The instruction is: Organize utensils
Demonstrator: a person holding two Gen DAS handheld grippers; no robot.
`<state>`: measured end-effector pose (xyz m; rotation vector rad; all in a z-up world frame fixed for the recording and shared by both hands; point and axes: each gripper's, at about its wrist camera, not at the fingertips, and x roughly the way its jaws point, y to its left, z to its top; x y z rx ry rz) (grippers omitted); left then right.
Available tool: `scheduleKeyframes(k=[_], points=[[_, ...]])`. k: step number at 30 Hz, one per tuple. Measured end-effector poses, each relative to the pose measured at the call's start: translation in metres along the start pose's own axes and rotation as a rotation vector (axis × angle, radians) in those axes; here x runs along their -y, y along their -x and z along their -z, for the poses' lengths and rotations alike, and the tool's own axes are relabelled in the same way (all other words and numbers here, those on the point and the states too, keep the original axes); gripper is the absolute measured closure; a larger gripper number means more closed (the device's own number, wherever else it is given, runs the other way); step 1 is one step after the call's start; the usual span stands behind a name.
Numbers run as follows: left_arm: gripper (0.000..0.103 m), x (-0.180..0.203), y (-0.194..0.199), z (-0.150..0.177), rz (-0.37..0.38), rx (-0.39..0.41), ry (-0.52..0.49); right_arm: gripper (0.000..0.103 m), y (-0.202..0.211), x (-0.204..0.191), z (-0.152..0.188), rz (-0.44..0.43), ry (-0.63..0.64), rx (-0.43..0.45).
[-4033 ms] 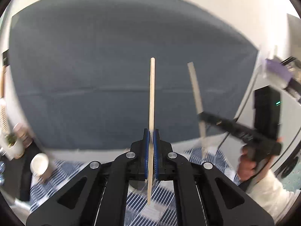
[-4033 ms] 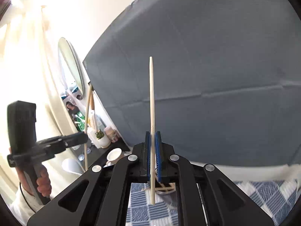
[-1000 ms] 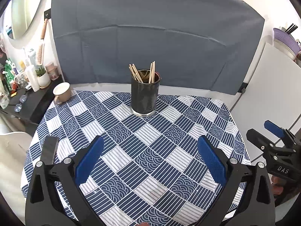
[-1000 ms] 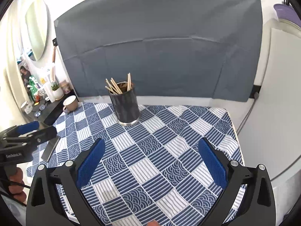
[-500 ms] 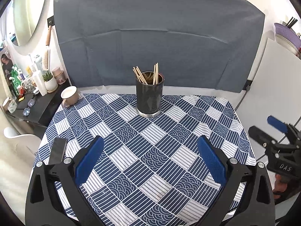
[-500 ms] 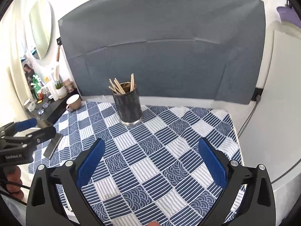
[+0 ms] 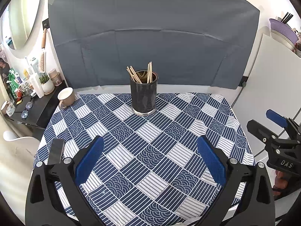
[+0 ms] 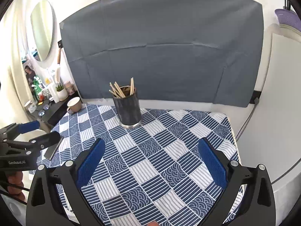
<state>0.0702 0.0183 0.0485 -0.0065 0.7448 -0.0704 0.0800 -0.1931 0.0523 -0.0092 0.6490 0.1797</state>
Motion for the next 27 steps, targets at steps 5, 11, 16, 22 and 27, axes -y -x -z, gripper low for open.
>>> scheduleKeyframes(k=[5, 11, 16, 22, 27], points=[[0.006, 0.000, 0.001, 0.000, -0.003, -0.011, 0.007, 0.008, 0.005, -0.003, 0.000, -0.004, 0.022, 0.011], [0.006, -0.001, 0.005, 0.001, -0.010, -0.005, 0.007, 0.008, 0.009, -0.004, 0.000, -0.026, 0.024, 0.020], [0.006, 0.002, 0.009, 0.005, -0.016, -0.007, -0.014, 0.008, 0.012, -0.005, 0.001, -0.017, 0.030, 0.027], [0.006, 0.002, 0.012, 0.006, -0.028, -0.008, -0.021, 0.008, 0.015, -0.008, 0.003, -0.018, 0.041, 0.031], [0.006, 0.004, 0.013, 0.007, -0.021, -0.010, -0.031, 0.008, 0.017, -0.008, 0.006, -0.017, 0.033, 0.026]])
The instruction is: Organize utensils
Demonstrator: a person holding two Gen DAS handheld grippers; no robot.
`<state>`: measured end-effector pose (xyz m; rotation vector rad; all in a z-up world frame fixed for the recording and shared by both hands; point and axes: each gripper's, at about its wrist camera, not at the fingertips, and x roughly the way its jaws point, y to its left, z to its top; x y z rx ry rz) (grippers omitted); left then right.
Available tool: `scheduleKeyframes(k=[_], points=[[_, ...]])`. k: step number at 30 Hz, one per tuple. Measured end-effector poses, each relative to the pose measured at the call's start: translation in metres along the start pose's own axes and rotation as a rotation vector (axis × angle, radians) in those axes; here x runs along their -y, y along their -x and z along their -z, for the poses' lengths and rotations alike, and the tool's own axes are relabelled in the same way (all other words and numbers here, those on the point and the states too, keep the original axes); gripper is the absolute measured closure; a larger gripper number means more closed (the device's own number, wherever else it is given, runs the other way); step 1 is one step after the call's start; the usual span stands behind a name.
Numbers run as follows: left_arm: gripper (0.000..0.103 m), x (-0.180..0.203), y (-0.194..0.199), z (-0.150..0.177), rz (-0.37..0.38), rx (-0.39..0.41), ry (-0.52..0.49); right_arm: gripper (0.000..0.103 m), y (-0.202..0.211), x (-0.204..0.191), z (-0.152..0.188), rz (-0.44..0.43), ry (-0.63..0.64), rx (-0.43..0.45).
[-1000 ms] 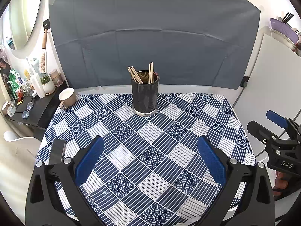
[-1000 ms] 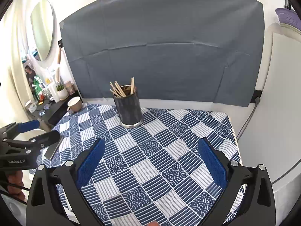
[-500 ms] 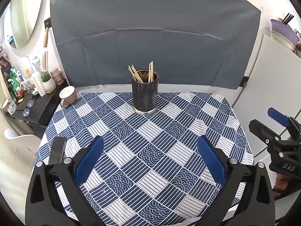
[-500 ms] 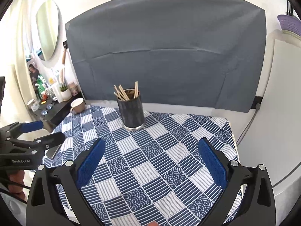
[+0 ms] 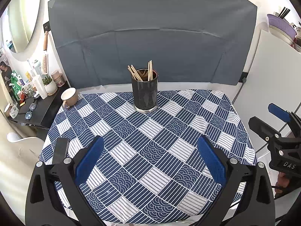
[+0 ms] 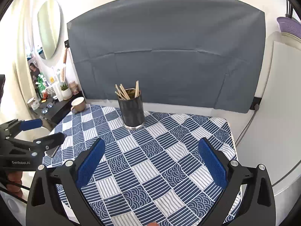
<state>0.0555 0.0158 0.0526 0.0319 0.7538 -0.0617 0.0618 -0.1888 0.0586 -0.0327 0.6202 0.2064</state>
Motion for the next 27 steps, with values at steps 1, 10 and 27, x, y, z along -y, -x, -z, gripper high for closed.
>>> scheduleKeyframes(k=[1, 10, 27], points=[[0.006, 0.0005, 0.0001, -0.0001, 0.000, 0.000, -0.003, 0.008, 0.0006, 0.0000, 0.0004, 0.002, 0.000, -0.001], [0.006, 0.0021, -0.0002, 0.0009, 0.020, -0.005, -0.013, 0.008, 0.0032, -0.0023, 0.0019, 0.022, -0.003, -0.005], [0.006, 0.0029, -0.0044, -0.0016, 0.047, -0.008, -0.009, 0.008, 0.0056, -0.0008, 0.0041, 0.030, -0.011, -0.007]])
